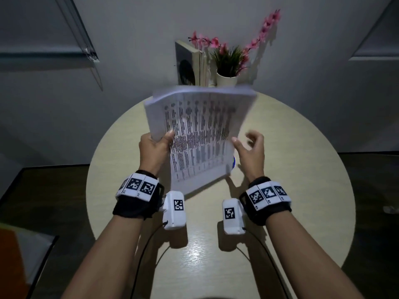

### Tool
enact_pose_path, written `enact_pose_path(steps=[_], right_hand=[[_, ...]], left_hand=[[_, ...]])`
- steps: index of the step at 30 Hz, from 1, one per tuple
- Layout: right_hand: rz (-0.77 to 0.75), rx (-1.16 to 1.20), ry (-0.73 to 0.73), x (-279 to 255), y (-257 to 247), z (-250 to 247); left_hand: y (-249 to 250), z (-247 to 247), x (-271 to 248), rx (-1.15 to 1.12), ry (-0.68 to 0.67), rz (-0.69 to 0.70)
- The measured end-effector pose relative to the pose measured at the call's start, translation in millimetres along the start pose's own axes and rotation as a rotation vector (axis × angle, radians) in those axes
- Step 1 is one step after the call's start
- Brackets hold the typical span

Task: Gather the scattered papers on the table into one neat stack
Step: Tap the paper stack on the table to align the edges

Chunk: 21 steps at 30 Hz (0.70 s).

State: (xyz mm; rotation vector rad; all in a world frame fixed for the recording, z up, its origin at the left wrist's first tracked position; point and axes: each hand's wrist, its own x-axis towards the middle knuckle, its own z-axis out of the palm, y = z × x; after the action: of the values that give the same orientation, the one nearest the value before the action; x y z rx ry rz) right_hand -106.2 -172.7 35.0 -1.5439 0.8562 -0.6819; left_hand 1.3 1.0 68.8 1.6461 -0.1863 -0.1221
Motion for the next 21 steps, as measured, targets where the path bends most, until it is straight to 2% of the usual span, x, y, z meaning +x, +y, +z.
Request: enact_pose_path(steps=[2,3,5,7,8,11,13,16,19,20,21], right_hand=[[0.305,0.005,0.074,-6.1,23.2,-3.9],[0.457,0.114,0.017,-11.9,34.3,-6.0],[0.584,0.489,-0.283,-17.9,49.8,-8.4],[0.547,0.730,-0.431,-17.0,51.6,-9.6],[0.509,0.735,-0.422,-14.0,47.0,-10.2],[0.305,0.371,-0.195,1.4,32.8,-28.2],[0.152,0.175,-0.185,4.0,25.7,-49.3],[0.071,0.144,-0.269,-1.3,23.2,-77.6],[0.044,0.109,-0.311,-6.1,22.2,-87.1],[0.022,0.099,-0.312,-8.9,18.6,-84.8],[-0.008,0.090,-0.292,-11.0,13.7,-81.2]], left_hand=[[2.0,0.9,4.7,-0.130,0.048,-0.054],[3.3,2.6,4.9,-0.200,0.060,-0.089],[1.7,8.8,3.0,-0.336,0.039,-0.185],[0.2,16.0,-5.5,-0.397,-0.021,-0.332],[-5.4,16.7,-8.3,-0.435,-0.069,-0.387],[-29.9,3.3,-4.6,-0.518,-0.125,-0.467],[-49.1,-14.4,2.2,-0.503,-0.075,-0.506],[-60.9,-30.4,11.5,-0.334,0.004,-0.521],[-47.4,-15.6,12.0,-0.252,-0.179,-0.543],[-45.3,-9.1,9.8,-0.157,-0.294,-0.514],[-40.0,-1.5,4.9,-0.070,-0.351,-0.450]])
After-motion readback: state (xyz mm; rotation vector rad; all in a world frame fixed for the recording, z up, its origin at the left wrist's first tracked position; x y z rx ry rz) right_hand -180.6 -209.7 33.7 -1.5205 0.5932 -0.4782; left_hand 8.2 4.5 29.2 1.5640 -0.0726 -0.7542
